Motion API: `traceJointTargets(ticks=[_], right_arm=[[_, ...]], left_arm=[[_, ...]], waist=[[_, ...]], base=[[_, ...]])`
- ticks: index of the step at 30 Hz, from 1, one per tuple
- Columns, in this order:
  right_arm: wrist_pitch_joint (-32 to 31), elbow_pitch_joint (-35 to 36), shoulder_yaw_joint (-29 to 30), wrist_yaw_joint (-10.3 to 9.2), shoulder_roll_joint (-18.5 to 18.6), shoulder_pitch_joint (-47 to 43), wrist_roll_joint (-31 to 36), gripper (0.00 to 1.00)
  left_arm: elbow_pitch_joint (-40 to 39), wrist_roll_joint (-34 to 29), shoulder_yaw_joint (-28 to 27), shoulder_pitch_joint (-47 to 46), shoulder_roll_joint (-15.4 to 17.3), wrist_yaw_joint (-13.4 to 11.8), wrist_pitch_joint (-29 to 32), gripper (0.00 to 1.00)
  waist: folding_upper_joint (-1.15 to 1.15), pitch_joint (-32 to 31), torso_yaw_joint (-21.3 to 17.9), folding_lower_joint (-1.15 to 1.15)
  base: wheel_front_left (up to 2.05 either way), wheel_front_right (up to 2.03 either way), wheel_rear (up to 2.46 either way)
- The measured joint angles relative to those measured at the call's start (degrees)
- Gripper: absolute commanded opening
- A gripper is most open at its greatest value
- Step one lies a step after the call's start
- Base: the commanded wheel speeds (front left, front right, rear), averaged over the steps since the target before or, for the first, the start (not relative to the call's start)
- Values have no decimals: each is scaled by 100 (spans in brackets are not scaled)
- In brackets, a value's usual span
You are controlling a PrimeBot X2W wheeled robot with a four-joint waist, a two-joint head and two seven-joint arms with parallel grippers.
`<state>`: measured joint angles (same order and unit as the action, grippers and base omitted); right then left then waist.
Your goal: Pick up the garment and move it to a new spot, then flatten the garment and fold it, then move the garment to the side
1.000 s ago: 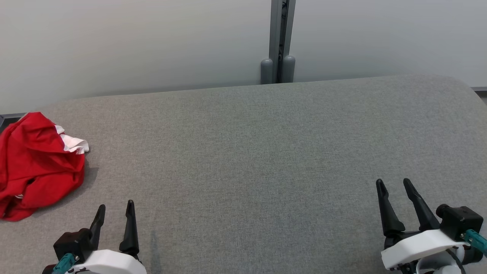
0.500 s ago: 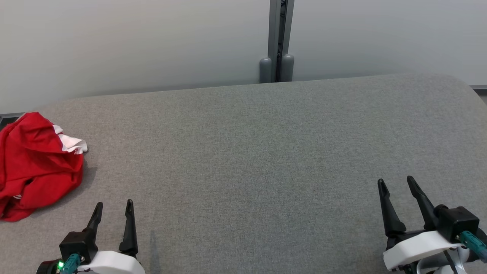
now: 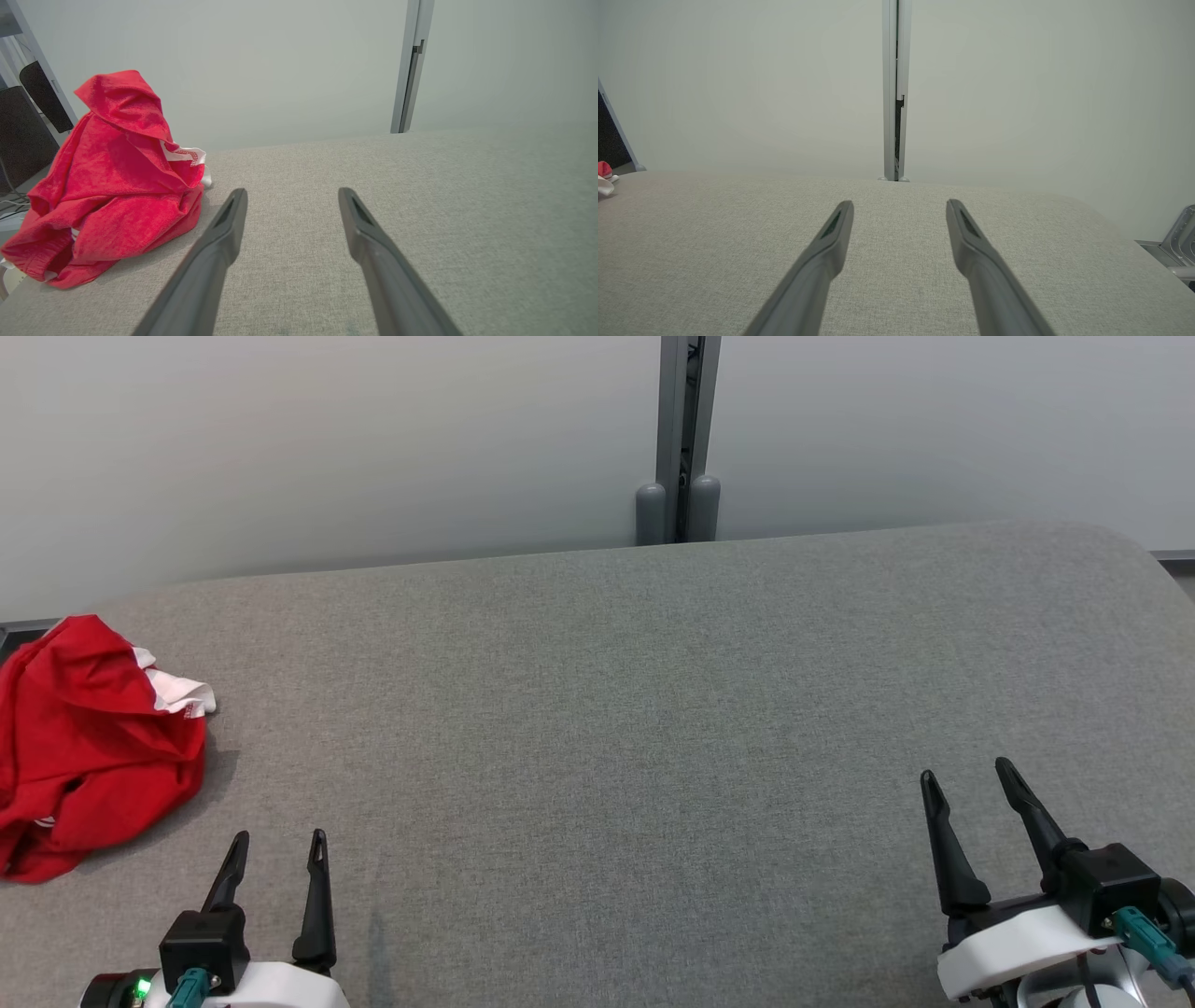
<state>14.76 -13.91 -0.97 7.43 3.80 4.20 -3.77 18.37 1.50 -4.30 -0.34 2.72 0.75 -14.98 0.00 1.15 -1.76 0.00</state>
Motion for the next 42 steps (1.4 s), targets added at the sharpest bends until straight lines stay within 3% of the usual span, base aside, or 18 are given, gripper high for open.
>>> traceJointTargets(ticks=[24,33,42], right_arm=[[15,-59,-75,4,10,-22,52,100],[16,-60,-287,5,31,-41,-49,100],[23,-122,-497,5,-9,-32,-124,100]], left_arm=[[-8,3,-46,9,1,-57,-12,100],[12,-3,-123,11,7,-54,-15,100],[-49,2,-264,110,16,-58,-16,100]], waist=[[0,-13,163,0],[0,5,790,0],[0,5,1783,0]], base=[[0,0,0],[0,0,0],[0,0,0]])
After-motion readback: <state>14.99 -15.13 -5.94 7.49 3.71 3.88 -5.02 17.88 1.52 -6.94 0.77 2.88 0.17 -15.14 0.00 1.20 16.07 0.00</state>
